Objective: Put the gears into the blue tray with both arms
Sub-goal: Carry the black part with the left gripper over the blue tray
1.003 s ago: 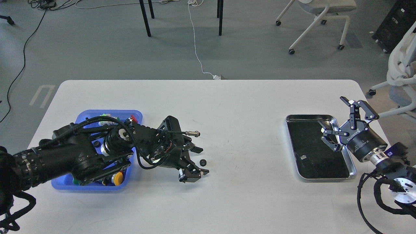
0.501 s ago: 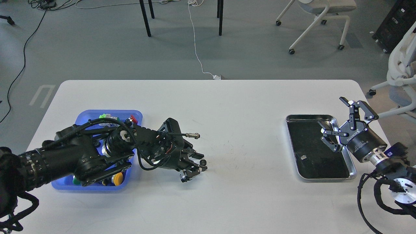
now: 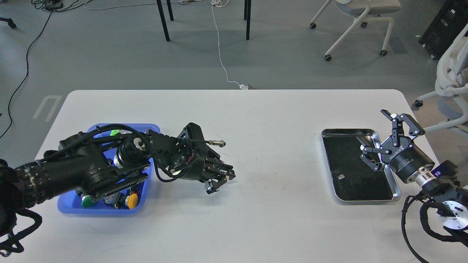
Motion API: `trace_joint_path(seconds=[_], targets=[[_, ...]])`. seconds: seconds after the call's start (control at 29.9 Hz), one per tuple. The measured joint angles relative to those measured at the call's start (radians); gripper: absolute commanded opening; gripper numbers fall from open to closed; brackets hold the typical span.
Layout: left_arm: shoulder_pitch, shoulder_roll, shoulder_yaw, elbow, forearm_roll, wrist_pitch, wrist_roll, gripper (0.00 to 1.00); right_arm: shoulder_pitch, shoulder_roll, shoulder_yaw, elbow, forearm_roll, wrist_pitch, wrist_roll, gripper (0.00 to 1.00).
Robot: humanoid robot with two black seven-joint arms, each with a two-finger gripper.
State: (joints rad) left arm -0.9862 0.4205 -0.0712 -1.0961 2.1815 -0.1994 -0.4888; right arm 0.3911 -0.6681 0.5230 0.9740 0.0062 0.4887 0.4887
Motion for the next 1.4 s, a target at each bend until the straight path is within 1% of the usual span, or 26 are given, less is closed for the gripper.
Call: trace_joint_path(seconds=[0.13,0.23,0.33,0.4,0.47,0.57,0.67,0.87,1.1,1.24,1.3,1.34,1.4], targets=[[-0.043,0.164,-0.004,-0.086,0.0,-0.012,0.0,0.14,0.0,0.005,0.0,0.0,0.0,0.0,0.0,0.99],[-0.047,0.296,-0.001,-0.106,0.0,-0.018,0.0,0.14,0.0,0.006,-0.001,0.0,-0.001,0.0,0.0,0.98],[-0.01,0.402,0.005,-0.106,0.0,-0.018,0.0,0.15,0.0,0.007,-0.002,-0.004,-0.002,0.0,0.0,0.99],[0.051,0.442,-0.003,-0.102,0.0,-0.016,0.0,0.16,0.0,0.008,-0.003,-0.01,-0.002,0.0,0.0,0.99],[0.105,0.453,-0.023,-0.092,0.0,-0.014,0.0,0.16,0.0,0.008,-0.005,-0.012,-0.002,0.0,0.0,0.99],[0.174,0.451,-0.072,-0.042,0.0,-0.013,0.0,0.16,0.0,0.008,-0.006,-0.012,-0.003,0.0,0.0,0.99],[0.213,0.433,-0.104,-0.003,0.0,-0.013,0.0,0.16,0.0,0.008,-0.006,-0.012,-0.003,0.0,0.0,0.99],[0.225,0.416,-0.116,0.013,0.0,-0.014,0.0,0.2,0.002,0.008,-0.006,-0.012,-0.003,0.0,0.0,0.99],[0.225,0.358,-0.117,0.092,0.0,-0.014,0.0,0.23,0.002,0.008,-0.006,-0.011,-0.003,0.0,0.0,0.99],[0.225,0.35,-0.115,0.105,0.0,-0.012,0.0,0.25,0.0,0.007,-0.007,-0.011,-0.003,0.0,0.0,0.99],[0.225,0.35,-0.115,0.106,0.0,-0.011,0.0,0.29,-0.001,0.007,-0.007,-0.011,-0.003,0.0,0.0,0.99],[0.225,0.35,-0.115,0.106,0.0,-0.011,0.0,0.32,-0.003,0.007,-0.007,-0.011,-0.003,0.0,0.0,0.99],[0.225,0.351,-0.115,0.107,0.0,-0.011,0.0,0.51,-0.005,0.007,-0.008,-0.011,-0.003,0.0,0.0,0.99]])
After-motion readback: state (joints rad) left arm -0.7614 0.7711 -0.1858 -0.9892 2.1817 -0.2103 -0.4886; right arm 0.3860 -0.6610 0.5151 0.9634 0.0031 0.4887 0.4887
